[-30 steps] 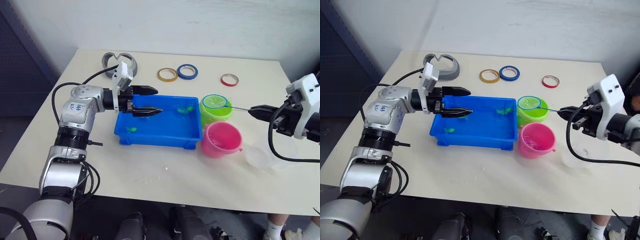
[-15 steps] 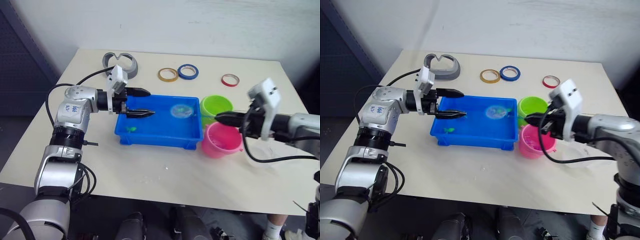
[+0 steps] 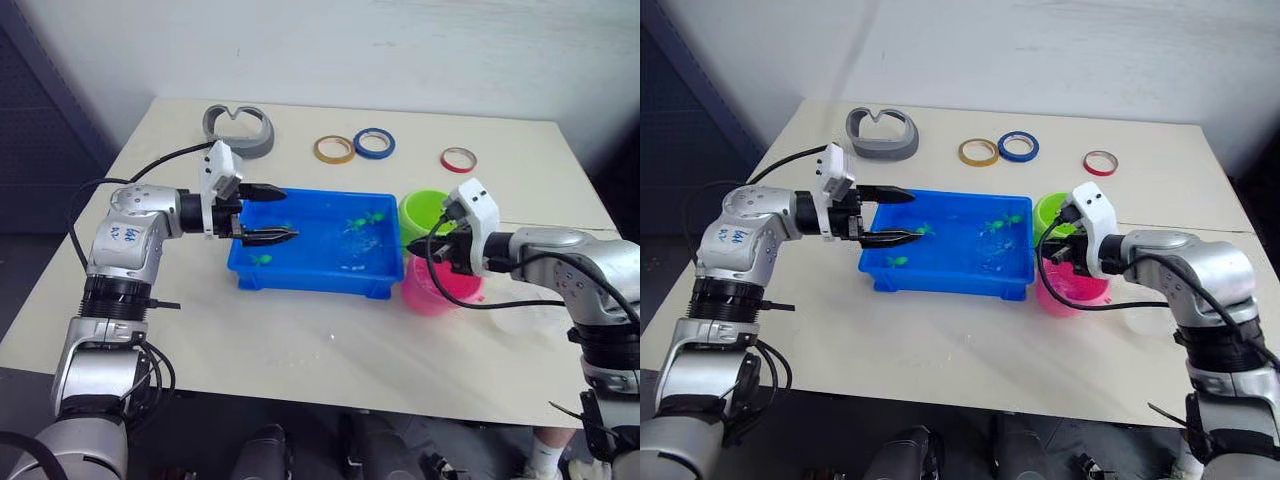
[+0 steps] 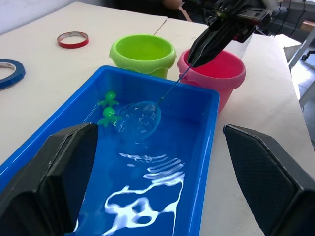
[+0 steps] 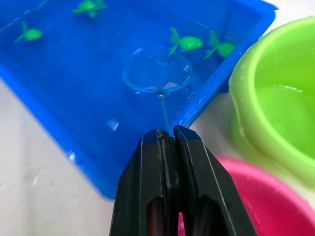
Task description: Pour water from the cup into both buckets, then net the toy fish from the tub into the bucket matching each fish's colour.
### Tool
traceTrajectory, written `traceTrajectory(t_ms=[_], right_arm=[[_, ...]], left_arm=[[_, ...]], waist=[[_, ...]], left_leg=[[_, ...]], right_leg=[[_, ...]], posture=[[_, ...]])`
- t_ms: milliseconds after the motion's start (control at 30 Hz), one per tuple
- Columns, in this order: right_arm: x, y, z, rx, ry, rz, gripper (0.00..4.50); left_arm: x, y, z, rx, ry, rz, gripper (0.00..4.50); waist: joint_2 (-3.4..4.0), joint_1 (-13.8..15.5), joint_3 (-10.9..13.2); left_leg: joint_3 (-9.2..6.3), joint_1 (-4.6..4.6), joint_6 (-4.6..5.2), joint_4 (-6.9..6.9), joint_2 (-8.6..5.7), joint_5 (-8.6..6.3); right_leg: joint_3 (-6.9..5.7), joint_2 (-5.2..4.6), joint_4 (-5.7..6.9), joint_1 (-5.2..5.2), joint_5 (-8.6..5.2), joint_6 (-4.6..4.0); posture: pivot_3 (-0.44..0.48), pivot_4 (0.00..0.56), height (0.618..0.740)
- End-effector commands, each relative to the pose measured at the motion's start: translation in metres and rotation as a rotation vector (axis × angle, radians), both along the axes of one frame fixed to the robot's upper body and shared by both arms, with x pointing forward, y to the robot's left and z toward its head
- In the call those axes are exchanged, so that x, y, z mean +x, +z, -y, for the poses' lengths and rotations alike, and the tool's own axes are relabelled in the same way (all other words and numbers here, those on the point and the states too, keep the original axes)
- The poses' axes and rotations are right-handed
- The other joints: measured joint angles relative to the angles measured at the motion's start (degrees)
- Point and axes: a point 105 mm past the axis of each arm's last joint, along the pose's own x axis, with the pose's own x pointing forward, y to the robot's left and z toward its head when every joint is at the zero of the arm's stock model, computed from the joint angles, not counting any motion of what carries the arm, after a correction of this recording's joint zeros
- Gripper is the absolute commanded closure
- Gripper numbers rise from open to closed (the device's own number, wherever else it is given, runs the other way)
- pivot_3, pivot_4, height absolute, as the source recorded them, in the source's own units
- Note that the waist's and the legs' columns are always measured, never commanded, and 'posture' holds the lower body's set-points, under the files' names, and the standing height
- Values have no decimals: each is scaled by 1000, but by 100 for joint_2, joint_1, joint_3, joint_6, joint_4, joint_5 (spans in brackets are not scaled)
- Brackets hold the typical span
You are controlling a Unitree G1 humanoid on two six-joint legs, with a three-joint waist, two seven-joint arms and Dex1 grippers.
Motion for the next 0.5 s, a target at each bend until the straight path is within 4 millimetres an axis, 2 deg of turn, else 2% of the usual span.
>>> traceTrajectory(t_ms=[33, 233, 500], right_arm=[[14, 12, 0, -5, -27, 72, 4500], [26, 17, -7, 19, -30, 122, 4500], [8, 29, -15, 44, 42, 152, 4500]], left_arm=[[-4, 13, -3, -20, 5, 46, 52], [-4, 16, -4, -22, 16, 53, 52], [-2, 16, -1, -22, 10, 56, 52]], waist=[[0, 0, 0], [0, -3, 0], [0, 0, 0]], left_leg=[[0, -1, 1, 0, 0, 0], [0, -2, 1, 0, -1, 0], [0, -3, 1, -3, -1, 0]], right_leg=[[0, -1, 0, 0, 0, 0], [-2, -1, 1, 0, 0, 0], [-3, -1, 3, 0, 0, 0]], posture=[[0, 150, 740], [0, 150, 740], [0, 150, 740]])
